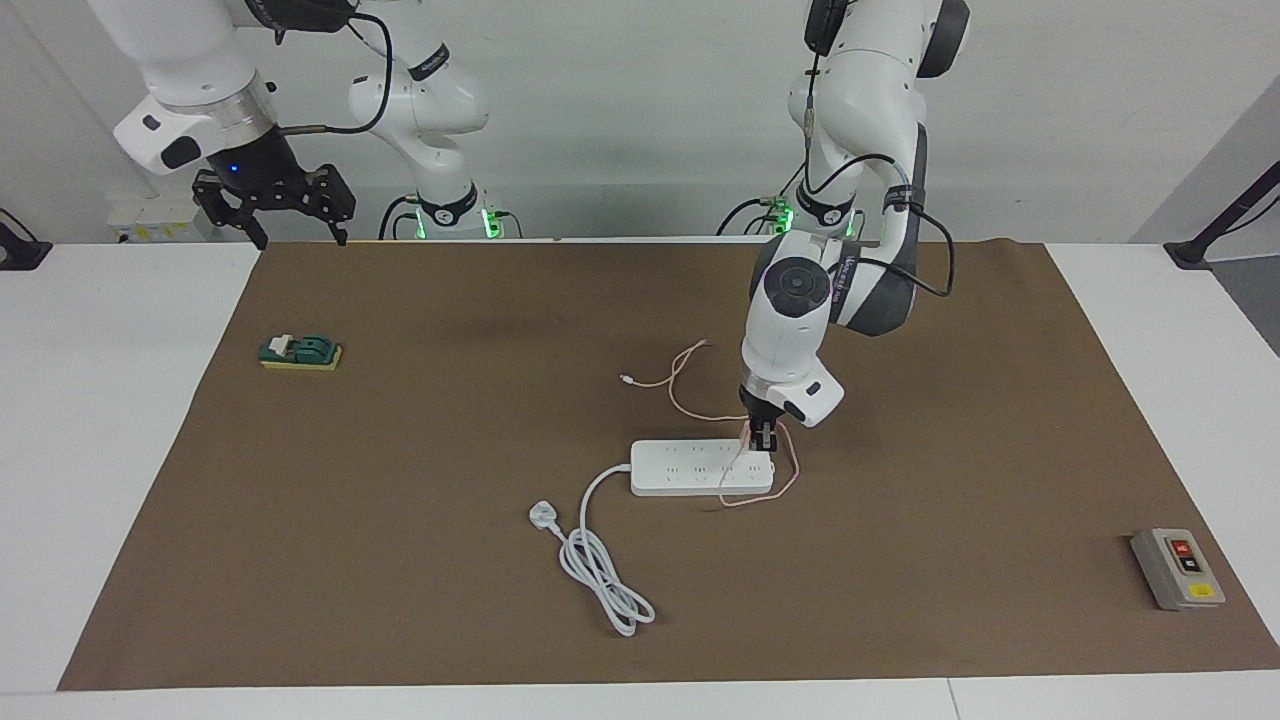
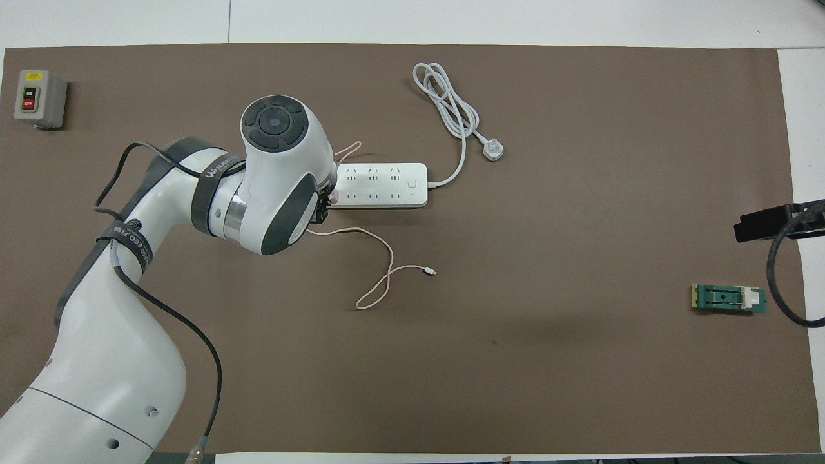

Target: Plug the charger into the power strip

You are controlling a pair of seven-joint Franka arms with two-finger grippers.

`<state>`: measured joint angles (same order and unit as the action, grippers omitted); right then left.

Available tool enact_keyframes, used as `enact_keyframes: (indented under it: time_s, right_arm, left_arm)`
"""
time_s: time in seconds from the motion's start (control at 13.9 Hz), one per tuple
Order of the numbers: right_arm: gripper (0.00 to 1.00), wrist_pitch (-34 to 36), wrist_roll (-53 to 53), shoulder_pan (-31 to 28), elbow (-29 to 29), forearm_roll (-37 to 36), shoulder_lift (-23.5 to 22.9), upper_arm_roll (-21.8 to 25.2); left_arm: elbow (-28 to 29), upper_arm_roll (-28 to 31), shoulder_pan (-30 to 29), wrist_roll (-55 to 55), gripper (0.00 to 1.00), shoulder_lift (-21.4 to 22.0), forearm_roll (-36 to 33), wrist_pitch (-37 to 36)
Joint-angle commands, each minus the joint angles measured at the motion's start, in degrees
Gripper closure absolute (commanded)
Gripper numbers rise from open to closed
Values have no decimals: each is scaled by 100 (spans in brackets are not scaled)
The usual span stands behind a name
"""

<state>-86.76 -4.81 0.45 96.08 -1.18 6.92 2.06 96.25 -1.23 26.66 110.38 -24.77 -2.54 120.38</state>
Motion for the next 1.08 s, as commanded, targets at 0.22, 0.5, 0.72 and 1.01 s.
enact_keyframes:
  time_s: [0.22,0.5,0.72,1.01]
  right_arm:
    - [0,-95,68,-28,77,66,73,-30]
    - [0,-86,77,-28,77,66,73,-30]
    - [0,-87,68,-28,77,66,73,-30]
    - [0,-87,68,-28,69,74,73,-30]
  left_arm:
    - [333,-17,32,-70,100,-168,96,442]
    - [403,-17,32,-70,100,-186,87,425]
    - [421,-17,40,-61,100,-221,79,399]
    - [69,0,278,71,100,-625,105,223]
